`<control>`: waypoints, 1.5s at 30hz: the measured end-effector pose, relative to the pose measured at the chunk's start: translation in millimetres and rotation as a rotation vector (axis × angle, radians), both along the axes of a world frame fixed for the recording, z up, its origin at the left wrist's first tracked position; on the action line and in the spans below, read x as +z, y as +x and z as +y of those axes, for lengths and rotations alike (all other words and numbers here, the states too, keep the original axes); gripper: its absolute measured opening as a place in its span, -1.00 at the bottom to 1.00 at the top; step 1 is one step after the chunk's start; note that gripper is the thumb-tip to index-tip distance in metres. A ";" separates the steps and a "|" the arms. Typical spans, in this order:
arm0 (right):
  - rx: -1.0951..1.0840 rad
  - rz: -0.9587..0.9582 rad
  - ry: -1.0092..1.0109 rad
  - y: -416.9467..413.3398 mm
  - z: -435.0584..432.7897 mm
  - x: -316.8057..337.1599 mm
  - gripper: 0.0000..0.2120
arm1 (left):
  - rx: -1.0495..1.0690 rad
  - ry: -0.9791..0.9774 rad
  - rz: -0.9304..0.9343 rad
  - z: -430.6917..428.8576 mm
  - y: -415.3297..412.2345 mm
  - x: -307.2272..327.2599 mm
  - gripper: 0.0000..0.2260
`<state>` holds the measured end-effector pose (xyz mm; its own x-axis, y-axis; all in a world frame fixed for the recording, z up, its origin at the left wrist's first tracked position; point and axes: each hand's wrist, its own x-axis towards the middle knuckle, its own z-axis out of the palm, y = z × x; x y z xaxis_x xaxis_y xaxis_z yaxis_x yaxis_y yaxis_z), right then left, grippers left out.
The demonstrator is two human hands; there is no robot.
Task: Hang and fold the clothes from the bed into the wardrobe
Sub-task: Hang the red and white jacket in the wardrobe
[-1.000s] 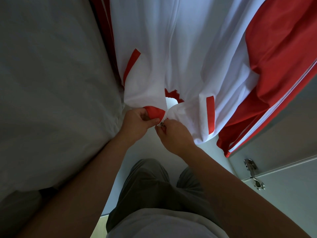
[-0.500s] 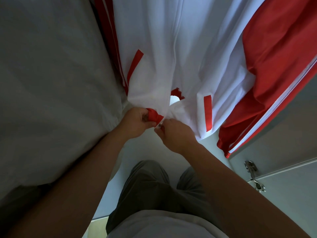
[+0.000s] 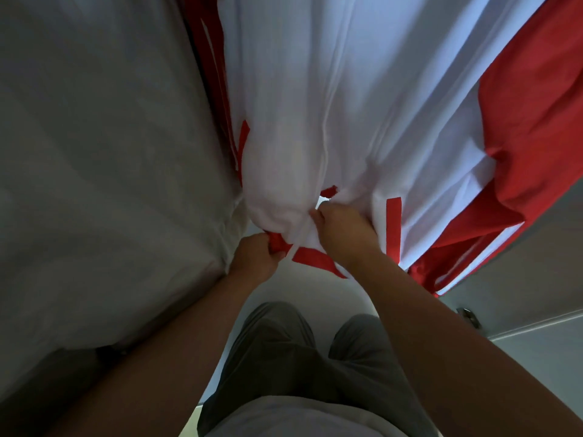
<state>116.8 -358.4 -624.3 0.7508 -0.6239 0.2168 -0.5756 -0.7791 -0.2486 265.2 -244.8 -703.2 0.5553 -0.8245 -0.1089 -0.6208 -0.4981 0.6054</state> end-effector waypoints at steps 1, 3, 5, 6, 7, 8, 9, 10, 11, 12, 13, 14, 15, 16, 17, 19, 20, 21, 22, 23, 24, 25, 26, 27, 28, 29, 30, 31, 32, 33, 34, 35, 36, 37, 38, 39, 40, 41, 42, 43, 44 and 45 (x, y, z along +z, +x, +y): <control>-0.013 0.009 0.024 0.7 -0.1 1.7 -0.78 | 0.009 -0.012 -0.051 -1.1 -1.1 3.8 -0.72; -0.078 0.026 0.121 0.6 0.9 1.2 -0.73 | 0.000 -0.057 -0.151 -5.7 -6.3 15.5 -0.68; -0.109 0.025 0.161 1.1 3.7 -1.2 -0.73 | -0.062 -0.120 -0.241 -13.8 -11.7 28.0 -0.67; -0.103 0.019 0.165 1.4 5.0 -1.6 -0.76 | -0.112 -0.147 -0.281 -19.0 -14.0 33.3 -0.67; -0.096 0.002 0.171 1.8 6.3 -1.0 -0.79 | -0.154 -0.167 -0.316 -25.0 -15.9 38.0 -0.68; -0.091 -0.016 0.182 1.8 8.4 0.6 -0.80 | -0.176 -0.188 -0.356 -30.9 -17.0 41.6 -0.69; -0.084 -0.023 0.191 1.4 10.1 2.2 -0.81 | -0.178 -0.216 -0.400 -35.8 -17.8 44.0 -0.71; -0.075 -0.019 0.193 0.9 11.2 3.0 -0.80 | -0.172 -0.248 -0.440 -39.5 -18.5 44.4 -0.71; -0.070 0.002 0.185 0.2 12.1 3.8 -0.80 | -0.171 -0.275 -0.474 -41.7 -20.1 43.4 -0.71; -0.068 0.032 0.174 -0.5 13.0 5.1 -0.80 | -0.177 -0.289 -0.496 -42.6 -21.8 40.5 -0.72; -0.071 0.054 0.172 -1.2 13.6 7.3 -0.81 | -0.187 -0.295 -0.501 -42.1 -23.8 36.7 -0.74; -0.084 0.047 0.173 -1.8 13.7 10.5 -0.81 | -0.193 -0.298 -0.490 -41.2 -25.3 32.2 -0.76; -0.100 0.002 0.172 -1.8 13.7 15.5 -0.82 | -0.191 -0.293 -0.473 -40.3 -26.0 27.4 -0.77; -0.112 -0.085 0.151 -1.4 13.5 21.3 -0.84 | -0.181 -0.271 -0.452 -39.9 -25.8 23.6 -0.77; -0.118 -0.190 0.103 -0.6 13.2 27.3 -0.85 | -0.171 -0.239 -0.434 -39.6 -25.8 21.2 -0.77; -0.132 -0.332 0.015 1.3 14.6 41.0 -0.81 | -0.155 -0.214 -0.423 -40.3 -25.8 24.0 -0.75; -0.133 -0.354 0.000 2.2 15.3 47.5 -0.77 | -0.153 -0.233 -0.431 -42.4 -25.1 29.6 -0.72; -0.119 -0.348 0.005 2.5 14.9 52.6 -0.75 | -0.151 -0.277 -0.438 -45.6 -24.9 37.2 -0.69; -0.102 -0.319 0.032 1.8 15.2 56.5 -0.75 | -0.150 -0.333 -0.441 -48.9 -25.5 45.9 -0.66; -0.094 -0.279 0.074 0.5 15.7 59.0 -0.77 | -0.159 -0.394 -0.455 -52.1 -26.9 53.7 -0.64; -0.094 -0.238 0.106 -0.9 15.6 60.6 -0.78 | -0.176 -0.454 -0.479 -55.7 -28.0 59.5 -0.65; -0.095 -0.208 0.114 -1.8 14.9 61.7 -0.77 | -0.193 -0.502 -0.507 -59.0 -27.9 63.8 -0.66; -0.097 -0.193 0.111 -2.2 14.8 63.6 -0.74 | -0.207 -0.527 -0.525 -61.7 -27.5 65.9 -0.66; -0.101 -0.201 0.102 -2.5 15.0 67.2 -0.68 | -0.216 -0.529 -0.534 -63.1 -26.8 64.9 -0.67; -0.109 -0.240 0.076 -2.7 14.2 72.8 -0.64 | -0.215 -0.514 -0.536 -63.4 -26.2 62.8 -0.69; -0.124 -0.310 0.029 -3.2 12.3 79.9 -0.63 | -0.207 -0.497 -0.528 -62.0 -25.8 60.7 -0.73; -0.142 -0.391 -0.026 -4.5 9.3 88.2 -0.63 | -0.186 -0.481 -0.511 -59.5 -25.8 59.1 -0.74; -0.154 -0.456 -0.068 -5.7 5.6 96.5 -0.63 | -0.164 -0.475 -0.498 -57.3 -26.3 59.1 -0.72; -0.156 -0.491 -0.090 -6.7 1.2 103.9 -0.63 | -0.150 -0.480 -0.488 -56.1 -27.6 62.7 -0.67; -0.146 -0.496 -0.097 -6.9 -2.2 108.9 -0.63 | -0.145 -0.502 -0.483 -57.0 -29.2 69.8 -0.62; -0.131 -0.477 -0.093 -6.2 -4.1 111.6 -0.63 | -0.143 -0.536 -0.471 -59.9 -31.7 80.5 -0.58; -0.114 -0.446 -0.083 -5.5 -4.2 112.4 -0.63 | -0.150 -0.582 -0.464 -64.2 -33.9 91.0 -0.58; -0.099 -0.411 -0.072 -4.5 -3.3 111.9 -0.63 | -0.164 -0.617 -0.489 -69.4 -36.3 100.8 -0.60; -0.089 -0.381 -0.067 -3.7 -2.3 111.0 -0.62 | -0.188 -0.632 -0.552 -75.1 -38.0 108.2 -0.62; -0.085 -0.360 -0.068 -3.2 -1.5 111.5 -0.62 | -0.210 -0.627 -0.620 -79.1 -39.2 113.3 -0.61; -0.085 -0.352 -0.071 -3.4 -1.3 114.2 -0.61 | -0.218 -0.619 -0.659 -81.4 -39.2 114.0 -0.61; -0.087 -0.360 -0.080 -4.3 -2.7 119.6 -0.60 | -0.217 -0.604 -0.634 -80.8 -39.4 113.8 -0.66; -0.091 -0.383 -0.096 -5.1 -5.7 127.3 -0.59 | -0.197 -0.586 -0.590 -79.2 -38.9 114.1 -0.70; -0.092 -0.417 -0.117 -6.6 -10.0 136.1 -0.59 | -0.163 -0.556 -0.551 -78.3 -37.6 115.0 -0.71; -0.093 -0.454 -0.134 -8.2 -13.5 143.9 -0.59 | -0.136 -0.524 -0.520 -78.8 -36.0 117.0 -0.69; -0.098 -0.479 -0.143 -9.2 -15.2 150.4 -0.59 | -0.113 -0.531 -0.502 -80.4 -35.5 122.6 -0.68; -0.104 -0.488 -0.140 -9.6 -14.9 154.4 -0.60 | -0.104 -0.574 -0.495 -83.2 -36.5 131.3 -0.67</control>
